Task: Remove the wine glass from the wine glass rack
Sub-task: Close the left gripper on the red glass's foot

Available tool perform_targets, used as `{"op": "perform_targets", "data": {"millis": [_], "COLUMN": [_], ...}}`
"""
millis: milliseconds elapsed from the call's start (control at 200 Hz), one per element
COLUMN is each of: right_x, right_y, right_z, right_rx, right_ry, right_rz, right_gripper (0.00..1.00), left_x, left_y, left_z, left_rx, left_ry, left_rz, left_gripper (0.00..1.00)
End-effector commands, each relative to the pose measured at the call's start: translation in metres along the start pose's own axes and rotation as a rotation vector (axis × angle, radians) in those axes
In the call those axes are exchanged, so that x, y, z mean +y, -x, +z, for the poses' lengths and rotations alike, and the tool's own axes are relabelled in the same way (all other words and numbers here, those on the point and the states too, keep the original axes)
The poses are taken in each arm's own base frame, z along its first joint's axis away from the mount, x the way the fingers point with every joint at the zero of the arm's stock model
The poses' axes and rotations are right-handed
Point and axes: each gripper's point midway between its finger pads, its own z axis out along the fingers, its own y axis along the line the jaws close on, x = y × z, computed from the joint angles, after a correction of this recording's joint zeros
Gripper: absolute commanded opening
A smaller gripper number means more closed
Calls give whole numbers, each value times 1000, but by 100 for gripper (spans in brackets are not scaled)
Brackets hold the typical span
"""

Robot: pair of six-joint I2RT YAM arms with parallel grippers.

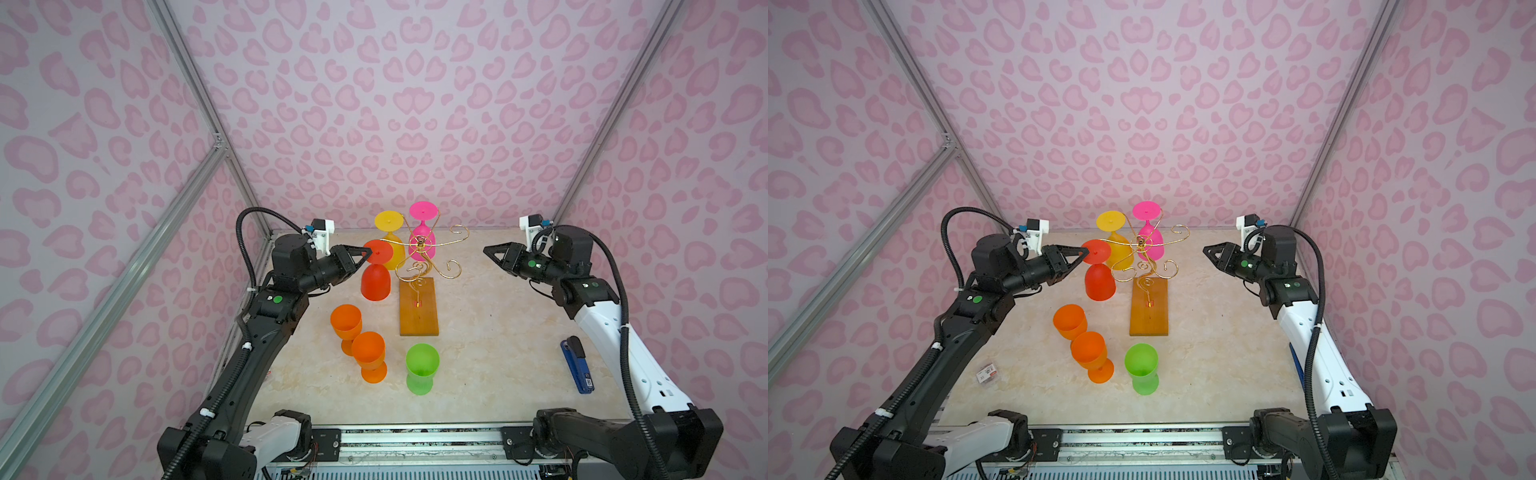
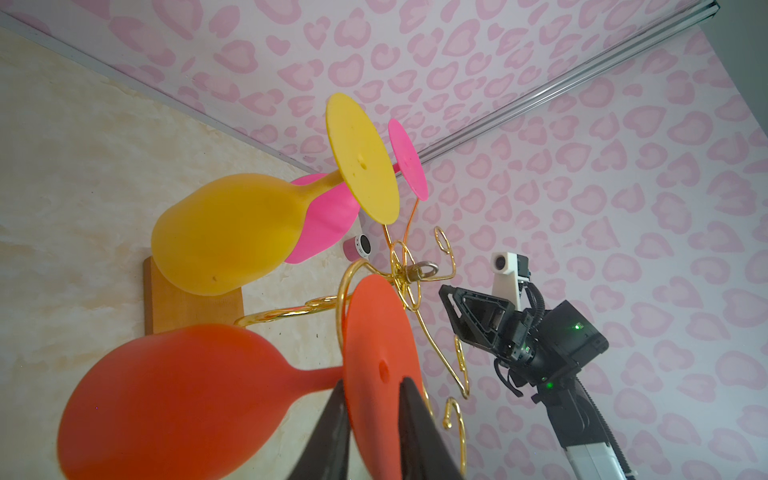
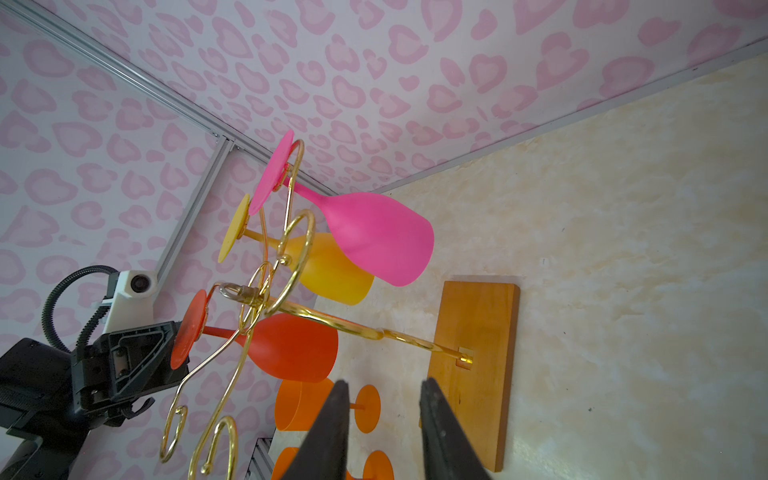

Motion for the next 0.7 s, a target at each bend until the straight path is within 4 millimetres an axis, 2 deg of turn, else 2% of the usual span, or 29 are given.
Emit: {"op": "perform_targets", "data": {"millis": [0,695], "right_x": [2,-1], "right_y": [3,3], "right_z": [1,-6], "right_rx": [-11,-25], "right_ry": [19,18], "right_rz": [-13,-5], "right_gripper": [30,30], "left_x": [-4,-25], "left_y": [1,6], "left_z": [1,-6], "left_rx": [1,2], "left_ry": [-24,-76], "left_rz": [16,5], "left_gripper": [20,8]}}
